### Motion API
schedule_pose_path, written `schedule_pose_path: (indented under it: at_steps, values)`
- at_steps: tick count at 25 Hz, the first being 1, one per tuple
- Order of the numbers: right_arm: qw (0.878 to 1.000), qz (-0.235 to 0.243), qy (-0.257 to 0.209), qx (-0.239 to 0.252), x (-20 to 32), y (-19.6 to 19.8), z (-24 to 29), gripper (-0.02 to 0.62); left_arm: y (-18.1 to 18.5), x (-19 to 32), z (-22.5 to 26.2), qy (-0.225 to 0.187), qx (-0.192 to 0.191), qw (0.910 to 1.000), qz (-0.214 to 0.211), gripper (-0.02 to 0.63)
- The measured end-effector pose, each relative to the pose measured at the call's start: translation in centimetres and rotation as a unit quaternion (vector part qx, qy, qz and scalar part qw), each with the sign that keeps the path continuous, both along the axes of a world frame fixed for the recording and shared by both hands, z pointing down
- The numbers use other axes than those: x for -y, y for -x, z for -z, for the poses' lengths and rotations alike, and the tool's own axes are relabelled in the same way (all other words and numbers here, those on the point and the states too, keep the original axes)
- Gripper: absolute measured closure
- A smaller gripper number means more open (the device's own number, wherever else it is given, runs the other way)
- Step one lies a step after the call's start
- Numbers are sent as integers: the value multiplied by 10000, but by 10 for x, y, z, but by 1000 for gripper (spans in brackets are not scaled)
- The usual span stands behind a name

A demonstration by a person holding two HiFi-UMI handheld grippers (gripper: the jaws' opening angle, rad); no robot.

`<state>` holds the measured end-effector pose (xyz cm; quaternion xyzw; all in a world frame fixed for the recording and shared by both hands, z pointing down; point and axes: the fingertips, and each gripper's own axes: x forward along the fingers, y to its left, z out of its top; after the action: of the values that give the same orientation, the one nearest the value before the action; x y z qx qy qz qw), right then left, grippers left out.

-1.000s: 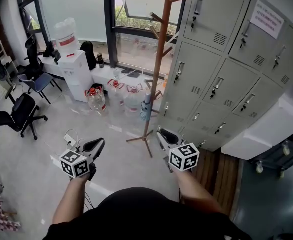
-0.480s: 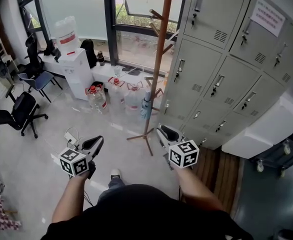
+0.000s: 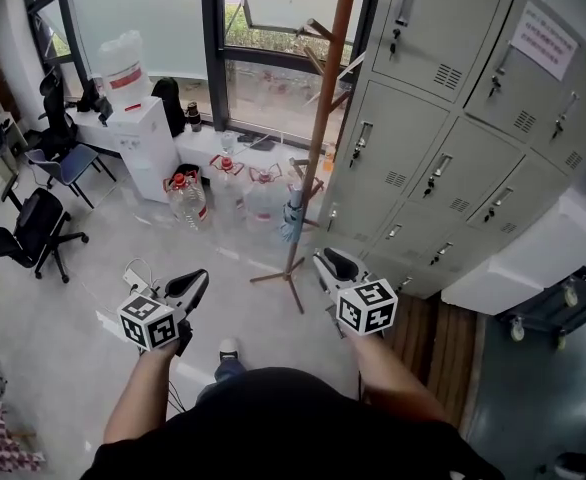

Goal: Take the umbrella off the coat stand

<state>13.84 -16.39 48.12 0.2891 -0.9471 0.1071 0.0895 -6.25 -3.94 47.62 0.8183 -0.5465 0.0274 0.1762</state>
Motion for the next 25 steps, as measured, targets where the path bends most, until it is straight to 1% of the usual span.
schedule_pose_path:
  at_steps: [9, 16, 25]
  values:
    - [9997, -184, 136, -86, 45, 39, -17, 462, 47, 51, -11, 83, -79, 9999, -95, 581]
    - [9989, -361, 229, -176, 82, 65, -25, 460, 71, 99, -18, 211, -131, 9992, -326, 581]
    - [9969, -673, 285, -285, 126, 96, -28, 451, 110, 153, -16, 236, -166, 9979, -578, 581]
